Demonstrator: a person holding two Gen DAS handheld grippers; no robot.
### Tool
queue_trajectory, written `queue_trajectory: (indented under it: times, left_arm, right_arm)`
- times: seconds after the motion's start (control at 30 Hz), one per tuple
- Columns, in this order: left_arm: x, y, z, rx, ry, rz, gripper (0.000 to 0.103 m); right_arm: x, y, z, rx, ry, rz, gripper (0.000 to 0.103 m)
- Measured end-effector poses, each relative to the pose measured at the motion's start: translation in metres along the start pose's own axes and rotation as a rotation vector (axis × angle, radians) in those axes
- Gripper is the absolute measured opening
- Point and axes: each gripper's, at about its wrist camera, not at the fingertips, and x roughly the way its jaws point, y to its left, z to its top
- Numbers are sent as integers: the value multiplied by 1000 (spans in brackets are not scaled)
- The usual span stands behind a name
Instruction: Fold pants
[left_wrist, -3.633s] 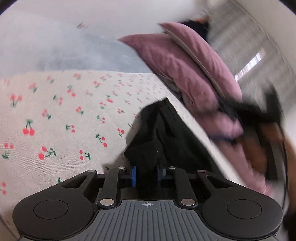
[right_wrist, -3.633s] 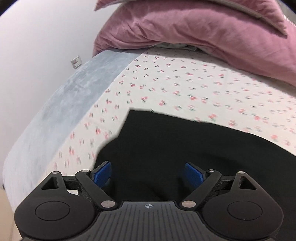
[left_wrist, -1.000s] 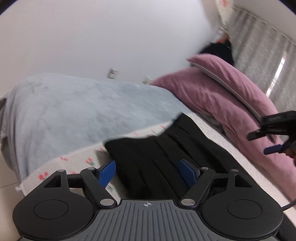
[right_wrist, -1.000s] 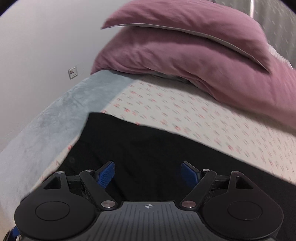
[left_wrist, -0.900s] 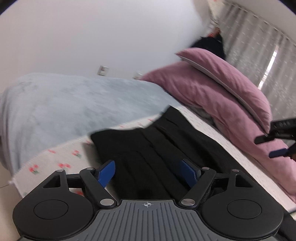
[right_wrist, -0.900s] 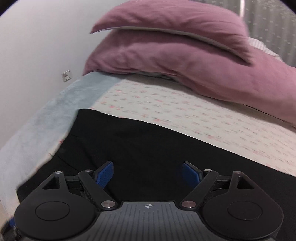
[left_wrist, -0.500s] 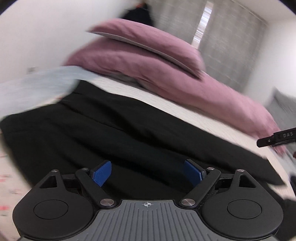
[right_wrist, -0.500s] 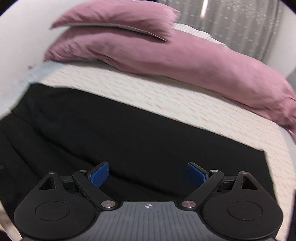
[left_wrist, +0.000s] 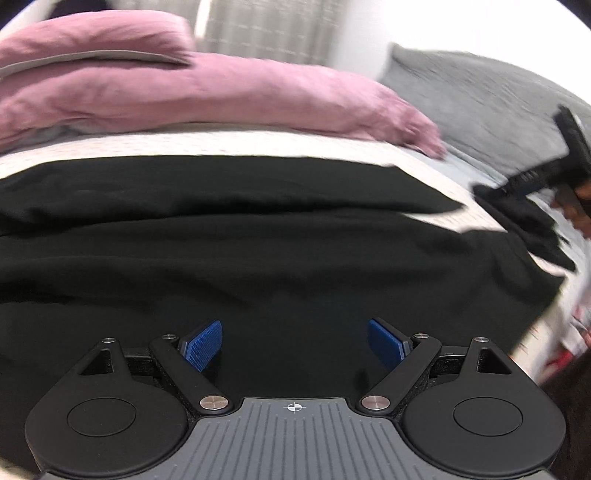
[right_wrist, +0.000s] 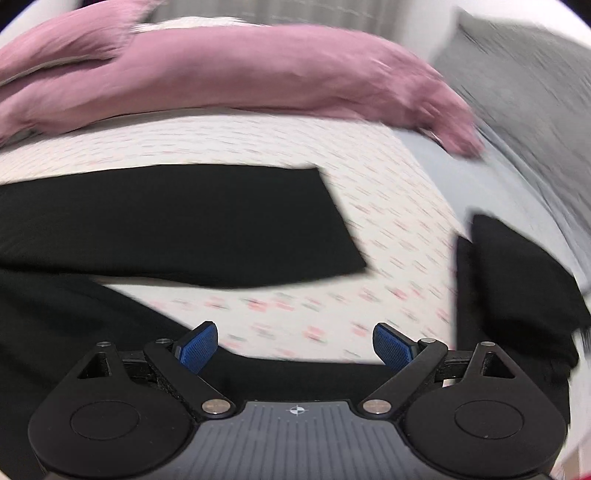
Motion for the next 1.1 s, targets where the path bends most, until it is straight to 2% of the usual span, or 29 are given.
queue_trajectory:
  times: [0.17,0.23,0.27,0.37,0.5,0.57,0.63,0.73,0.83,0.9,0.97,1.03,1.1]
  left_arm:
    - [14,-29,-6,104,31,-99,88]
    - [19,-38,-8,138,47,-121,88]
    - [23,-44,-8,150,56,-127,88]
    - [31,-55,-8,179,67,-128,88]
    - [33,-59,-7,180,71,-139,88]
    - [35,-61,-7,182,72,-142,88]
    - [40,-65,-6,187,75,-144,88]
    - [43,-69,-5,203,80,-142,88]
    - [48,-72,-3,216,83,-139,88]
    - [49,-73,-4,223,84,-137,89]
    - [50,-73,-4,228,84,-135,89]
    - [50,-75,-4,235,83,-132,89]
    - [50,-75,-4,234,81,-131,89]
  right_arm:
    - [24,-64,-21,240,64,34,88]
    - [36,-82,-29,322,69,60,80]
    - [43,-89,-34,361,81,70,74]
    - [57,-119,-45,456,105,104,74]
    - [67,-142,-44,596,111,132,73]
    - [78,-146,-41,631,158,143,72]
    - [83,-140,-38,589,187,121,69]
    - [79,-116,-35,409,235,112,54]
    - [66,-96,-42,255,248,134,35]
    - [57,-91,-49,206,238,164,17]
    - [46,-87,-55,166,205,179,13]
    - [34,-79,-61,107,132,149,12]
    - [18,-71,-62,54,3,100,12]
